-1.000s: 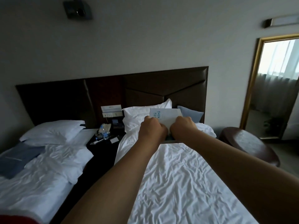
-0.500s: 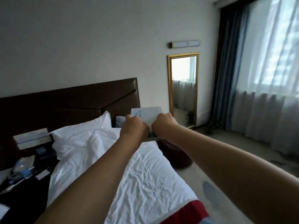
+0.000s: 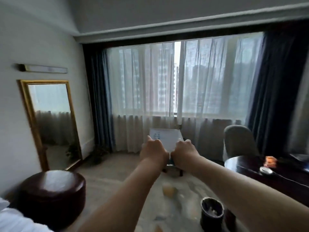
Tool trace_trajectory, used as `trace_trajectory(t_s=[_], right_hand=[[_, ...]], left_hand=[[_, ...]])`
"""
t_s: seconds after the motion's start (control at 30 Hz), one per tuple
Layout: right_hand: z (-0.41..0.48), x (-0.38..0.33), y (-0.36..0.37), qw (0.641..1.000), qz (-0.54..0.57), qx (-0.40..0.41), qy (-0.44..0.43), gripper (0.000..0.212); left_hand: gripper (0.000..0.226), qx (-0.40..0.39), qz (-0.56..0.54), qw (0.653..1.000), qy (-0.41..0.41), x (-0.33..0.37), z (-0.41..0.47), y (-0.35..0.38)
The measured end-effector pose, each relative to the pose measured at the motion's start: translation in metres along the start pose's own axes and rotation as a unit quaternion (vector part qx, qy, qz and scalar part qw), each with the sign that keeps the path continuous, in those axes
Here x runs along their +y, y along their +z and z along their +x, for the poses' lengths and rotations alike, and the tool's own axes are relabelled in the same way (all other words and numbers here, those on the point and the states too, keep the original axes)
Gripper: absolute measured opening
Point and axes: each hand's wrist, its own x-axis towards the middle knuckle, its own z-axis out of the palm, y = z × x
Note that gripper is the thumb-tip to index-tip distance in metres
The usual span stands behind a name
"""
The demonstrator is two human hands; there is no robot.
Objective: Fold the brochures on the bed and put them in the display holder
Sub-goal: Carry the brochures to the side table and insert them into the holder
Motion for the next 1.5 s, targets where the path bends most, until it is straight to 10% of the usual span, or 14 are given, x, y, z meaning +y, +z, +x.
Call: trace_trajectory(t_s=[0.5,1.5], right_hand=[[0.141,0.217,-0.015,0.995,0.018,-0.004,0.102,0.031],[0.722,0.383,0.096,0.974,0.162,0.016,0.158,0.028]], left_hand=[[0.045,-0.043,-0.02,0.991,0.123,0.183,0.152,0.136],[0.024,-0.05,-0.059,0.989,0.123,0.25,0.712,0.381]])
